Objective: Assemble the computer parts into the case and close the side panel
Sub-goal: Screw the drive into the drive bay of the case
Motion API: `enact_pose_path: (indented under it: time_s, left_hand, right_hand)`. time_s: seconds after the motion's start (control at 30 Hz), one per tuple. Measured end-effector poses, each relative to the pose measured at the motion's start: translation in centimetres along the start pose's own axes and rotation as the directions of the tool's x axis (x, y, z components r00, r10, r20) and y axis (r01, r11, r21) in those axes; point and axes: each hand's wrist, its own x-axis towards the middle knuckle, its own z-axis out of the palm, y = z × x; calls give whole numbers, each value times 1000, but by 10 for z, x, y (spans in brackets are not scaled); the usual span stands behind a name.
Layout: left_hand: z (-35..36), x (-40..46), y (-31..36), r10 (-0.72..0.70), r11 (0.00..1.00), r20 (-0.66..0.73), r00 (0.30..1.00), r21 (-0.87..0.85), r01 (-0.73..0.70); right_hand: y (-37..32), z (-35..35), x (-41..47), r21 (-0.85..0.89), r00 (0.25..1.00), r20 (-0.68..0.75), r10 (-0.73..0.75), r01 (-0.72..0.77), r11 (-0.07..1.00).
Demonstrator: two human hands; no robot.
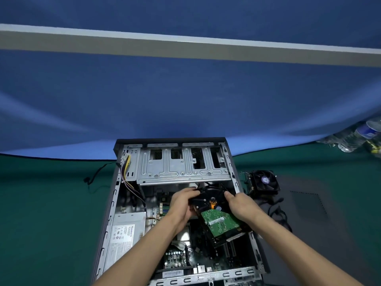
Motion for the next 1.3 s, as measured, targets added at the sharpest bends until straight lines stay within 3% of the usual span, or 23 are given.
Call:
enact_pose_path:
  time_s: [0.1,0.2,0.37,0.47,0.53,0.6,0.67,0.9,1.0,1.13,1.3]
  left_hand:
    - [8,-3,0,-97,988,30,995,-118,100]
    - [10,-5,-5,-222,971,77,972,-67,228]
    - [10,-1,-8,-202,979,49,978,26,201]
    - [13,6,-4,-144,988,-1,990,53,144]
    - [15,10,-4,-107,993,-35,994,39,108]
    - [15,13,-6,-87,995,-54,995,34,89]
    - [16,17,-8,-85,996,-49,995,18,86]
    - [29,31,-1,-89,995,-74,993,-43,86]
    - [34,34,3,-122,992,-27,992,-50,120]
    - [45,39,4,-136,986,-41,990,-102,131]
    - [39,38,3,-188,966,36,982,-173,191]
  right_hand:
    - [-6,0,-1,61,999,-16,35,-33,998]
    - [-13,1,-2,78,999,-13,32,-31,996]
    - [-7,4,-2,76,999,31,36,-38,996]
    - [-5,3,-7,-84,1000,12,-16,17,996]
    - [-5,2,-15,-255,990,-97,-105,77,964]
    - [-5,2,-21,-401,945,-213,-247,146,904]
    - [-4,0,-23,-473,894,-239,-378,233,850]
    - [21,-17,-14,-595,826,71,-559,485,641]
    - [23,-16,-5,-639,795,74,-602,501,583]
    - [24,-14,3,-610,798,-6,-603,475,635]
    - [29,-10,10,-653,775,34,-631,495,574]
